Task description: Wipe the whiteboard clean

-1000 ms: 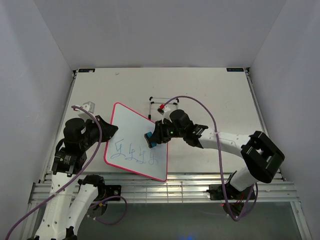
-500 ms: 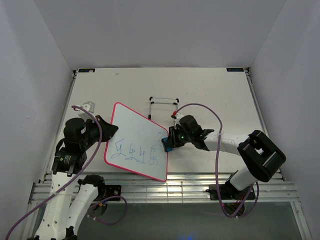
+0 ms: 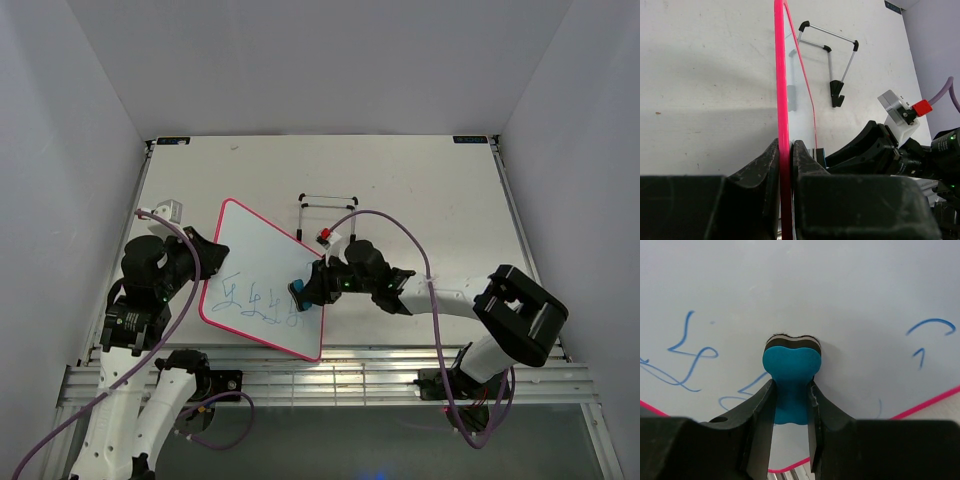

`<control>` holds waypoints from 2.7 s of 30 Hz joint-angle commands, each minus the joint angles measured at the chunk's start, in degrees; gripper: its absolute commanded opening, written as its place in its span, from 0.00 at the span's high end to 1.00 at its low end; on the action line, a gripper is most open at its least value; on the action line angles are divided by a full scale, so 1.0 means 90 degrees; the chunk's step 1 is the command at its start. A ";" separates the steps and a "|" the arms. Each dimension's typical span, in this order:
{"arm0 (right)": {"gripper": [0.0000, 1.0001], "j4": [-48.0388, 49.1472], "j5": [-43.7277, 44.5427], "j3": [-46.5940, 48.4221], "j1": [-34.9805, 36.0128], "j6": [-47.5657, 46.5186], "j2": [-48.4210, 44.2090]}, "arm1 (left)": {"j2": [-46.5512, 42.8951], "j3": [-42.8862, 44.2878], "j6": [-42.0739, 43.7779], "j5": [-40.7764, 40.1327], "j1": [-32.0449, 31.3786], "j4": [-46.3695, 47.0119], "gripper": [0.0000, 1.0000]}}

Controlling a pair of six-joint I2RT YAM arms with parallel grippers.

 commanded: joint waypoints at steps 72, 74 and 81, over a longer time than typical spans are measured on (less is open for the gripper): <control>0.86 -0.1425 -0.0358 0.1144 -0.1858 -0.0528 0.1851 | 0.0339 0.0108 0.0400 0.0051 -0.0087 -0.0332 1.00; 0.86 -0.1659 -0.0436 0.1144 -0.1907 -0.0675 0.1988 | 0.0329 0.0108 0.0381 0.0070 -0.0077 -0.0342 1.00; 0.86 -0.1963 -0.0534 0.1037 -0.1947 -0.0715 0.1424 | 0.0212 0.0069 0.0322 0.0109 -0.0087 -0.0381 1.00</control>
